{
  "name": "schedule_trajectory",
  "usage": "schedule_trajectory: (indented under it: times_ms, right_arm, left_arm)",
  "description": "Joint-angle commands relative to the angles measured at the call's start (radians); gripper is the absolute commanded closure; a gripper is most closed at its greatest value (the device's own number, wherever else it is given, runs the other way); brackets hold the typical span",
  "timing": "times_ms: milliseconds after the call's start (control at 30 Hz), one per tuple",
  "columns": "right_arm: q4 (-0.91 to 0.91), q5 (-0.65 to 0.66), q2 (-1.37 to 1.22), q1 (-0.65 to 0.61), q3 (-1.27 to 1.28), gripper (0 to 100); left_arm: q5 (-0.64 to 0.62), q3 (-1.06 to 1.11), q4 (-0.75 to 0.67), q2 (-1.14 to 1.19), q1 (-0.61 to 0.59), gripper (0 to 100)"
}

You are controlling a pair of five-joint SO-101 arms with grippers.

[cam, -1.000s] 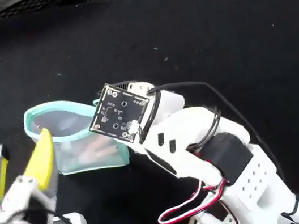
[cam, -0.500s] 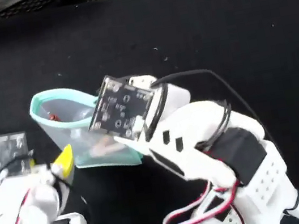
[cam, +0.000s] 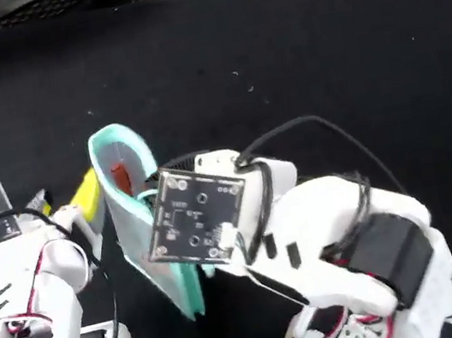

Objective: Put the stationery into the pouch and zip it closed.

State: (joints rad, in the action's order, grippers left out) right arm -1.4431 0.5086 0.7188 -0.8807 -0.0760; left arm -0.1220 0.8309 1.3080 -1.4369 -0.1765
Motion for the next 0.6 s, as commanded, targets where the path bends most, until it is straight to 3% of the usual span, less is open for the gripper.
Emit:
schedule_trajectory:
  times_ms: [0, 167, 333, 467, 567]
  right_arm:
    - [0.009, -0.006, -0.042, -0.011, -0.048, 98.6]
    - [0.031, -0.005, -0.079, -0.011, -0.054, 98.6]
    - [0.044, -0.005, -0.082, -0.011, -0.054, 98.6]
    - [0.060, -0.005, -0.087, -0.011, -0.048, 98.6]
    - [0.071, -0.005, -0.107, -0.011, -0.056, 98.6]
  left_arm:
    - [0.060, -0.160, 0.213, -0.005, -0.001, 74]
    - [0.161, -0.369, 0.456, -0.005, 0.004, 63]
    - [0.207, -0.409, 0.453, -0.092, 0.025, 63]
    - [0.193, -0.409, 0.453, -0.227, 0.223, 63]
    - [0.106, -0.406, 0.453, -0.316, 0.397, 63]
